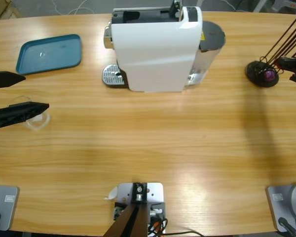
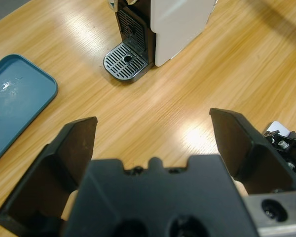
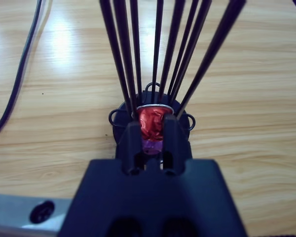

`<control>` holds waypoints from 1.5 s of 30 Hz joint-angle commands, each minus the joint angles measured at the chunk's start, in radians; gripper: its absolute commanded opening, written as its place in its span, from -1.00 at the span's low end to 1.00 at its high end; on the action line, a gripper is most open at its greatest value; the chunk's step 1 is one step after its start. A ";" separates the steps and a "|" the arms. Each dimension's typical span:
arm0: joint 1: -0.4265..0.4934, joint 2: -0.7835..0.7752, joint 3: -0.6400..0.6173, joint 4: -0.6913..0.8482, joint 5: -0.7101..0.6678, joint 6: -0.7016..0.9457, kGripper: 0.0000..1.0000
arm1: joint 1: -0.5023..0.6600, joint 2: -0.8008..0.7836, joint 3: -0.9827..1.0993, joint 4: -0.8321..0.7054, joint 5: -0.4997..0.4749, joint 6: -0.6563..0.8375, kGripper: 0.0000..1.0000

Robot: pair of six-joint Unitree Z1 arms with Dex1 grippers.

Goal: Pour coffee

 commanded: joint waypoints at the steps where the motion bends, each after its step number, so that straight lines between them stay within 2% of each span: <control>1: 0.011 -0.021 0.037 -0.008 0.017 -0.015 0.97 | -0.007 -0.147 -0.087 0.191 -0.003 -0.019 -1.00; 23: 0.011 -0.035 0.048 -0.008 0.017 -0.017 0.97 | 0.025 -0.285 -0.281 0.414 -0.040 -0.053 -1.00; 29: 0.026 -0.040 0.053 -0.008 0.017 -0.012 0.97 | 0.060 -0.334 -0.373 0.529 -0.080 -0.063 -1.00; 36: 0.035 -0.041 0.060 -0.013 0.014 -0.014 0.97 | 0.153 -0.430 -0.427 0.622 -0.095 -0.071 -1.00; 42: 0.035 -0.044 0.059 -0.013 0.011 -0.013 0.97 | 0.163 -0.451 -0.411 0.638 -0.095 -0.070 -1.00; 43: 0.035 -0.044 0.058 -0.013 0.011 -0.013 0.97 | 0.163 -0.439 -0.406 0.650 -0.093 -0.062 -0.85; 44: 0.035 -0.043 0.057 -0.013 0.011 -0.013 0.97 | 0.163 -0.416 -0.395 0.664 -0.094 -0.046 -0.35; 45: 0.035 -0.041 0.056 -0.013 0.011 -0.013 0.97 | 0.163 -0.391 -0.368 0.666 -0.095 -0.023 -0.05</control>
